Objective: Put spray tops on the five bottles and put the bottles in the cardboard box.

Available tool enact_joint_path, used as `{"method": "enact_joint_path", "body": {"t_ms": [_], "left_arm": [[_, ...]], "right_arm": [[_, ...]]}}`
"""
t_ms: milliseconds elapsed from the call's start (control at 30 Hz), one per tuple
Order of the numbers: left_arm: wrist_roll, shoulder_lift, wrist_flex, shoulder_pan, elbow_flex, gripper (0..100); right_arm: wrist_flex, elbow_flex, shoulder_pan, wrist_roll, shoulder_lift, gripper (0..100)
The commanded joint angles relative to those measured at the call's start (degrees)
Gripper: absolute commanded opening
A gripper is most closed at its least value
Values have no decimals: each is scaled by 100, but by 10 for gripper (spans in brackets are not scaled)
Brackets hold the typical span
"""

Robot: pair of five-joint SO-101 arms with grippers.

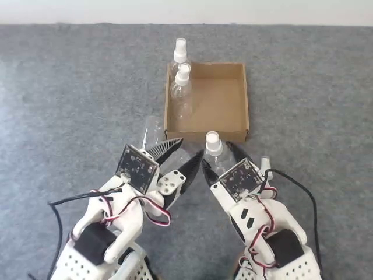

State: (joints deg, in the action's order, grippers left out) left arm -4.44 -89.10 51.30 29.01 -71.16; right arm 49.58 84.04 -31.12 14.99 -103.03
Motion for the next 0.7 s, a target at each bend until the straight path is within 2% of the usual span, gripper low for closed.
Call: {"method": "enact_joint_path", "body": {"t_ms": [0, 200, 667], "left_arm": [[-105, -62, 35, -44, 338, 156], [-105, -62, -9, -246, 338, 152], [-105, -396, -334, -1873, 409, 152]], "right_arm": [[-92, -264, 101, 35, -110, 7], [-277, -132, 136, 26, -110, 7], [-356, 18, 145, 18, -110, 7]]}}
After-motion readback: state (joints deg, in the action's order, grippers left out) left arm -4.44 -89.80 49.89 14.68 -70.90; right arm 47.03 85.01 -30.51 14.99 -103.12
